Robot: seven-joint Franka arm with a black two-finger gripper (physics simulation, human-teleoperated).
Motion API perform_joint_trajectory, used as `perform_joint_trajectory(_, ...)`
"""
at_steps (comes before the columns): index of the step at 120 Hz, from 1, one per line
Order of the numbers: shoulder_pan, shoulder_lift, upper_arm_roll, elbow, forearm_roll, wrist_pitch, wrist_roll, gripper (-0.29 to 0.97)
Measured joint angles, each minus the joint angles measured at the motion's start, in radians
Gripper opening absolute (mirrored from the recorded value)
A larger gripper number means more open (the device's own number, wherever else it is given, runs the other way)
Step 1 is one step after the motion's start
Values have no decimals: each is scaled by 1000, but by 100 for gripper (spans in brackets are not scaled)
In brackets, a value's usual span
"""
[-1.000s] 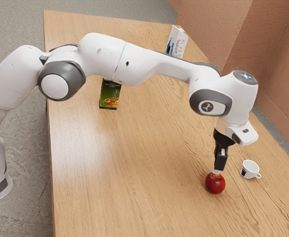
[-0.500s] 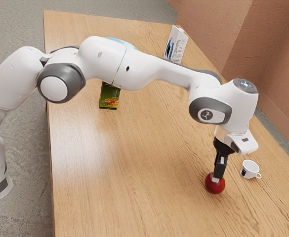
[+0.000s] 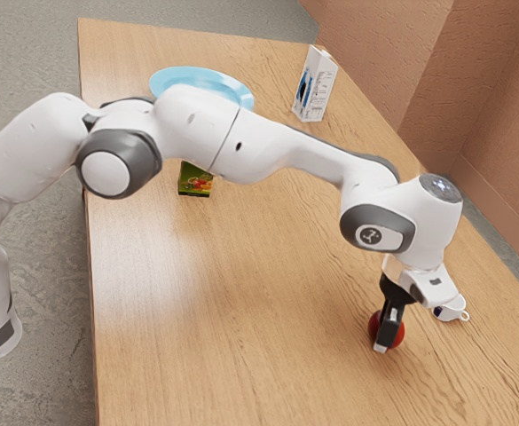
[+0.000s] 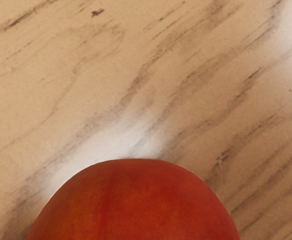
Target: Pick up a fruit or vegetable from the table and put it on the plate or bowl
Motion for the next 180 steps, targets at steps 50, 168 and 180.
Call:
perform_joint_trajectory(50, -1, 5, 0, 2, 10, 19, 14, 35)
perform_joint_trajectory(168, 372, -370, 582, -83, -150, -225, 27, 33)
perform_joint_trajectory(180, 424, -363, 596, -111, -172, -234, 26, 33)
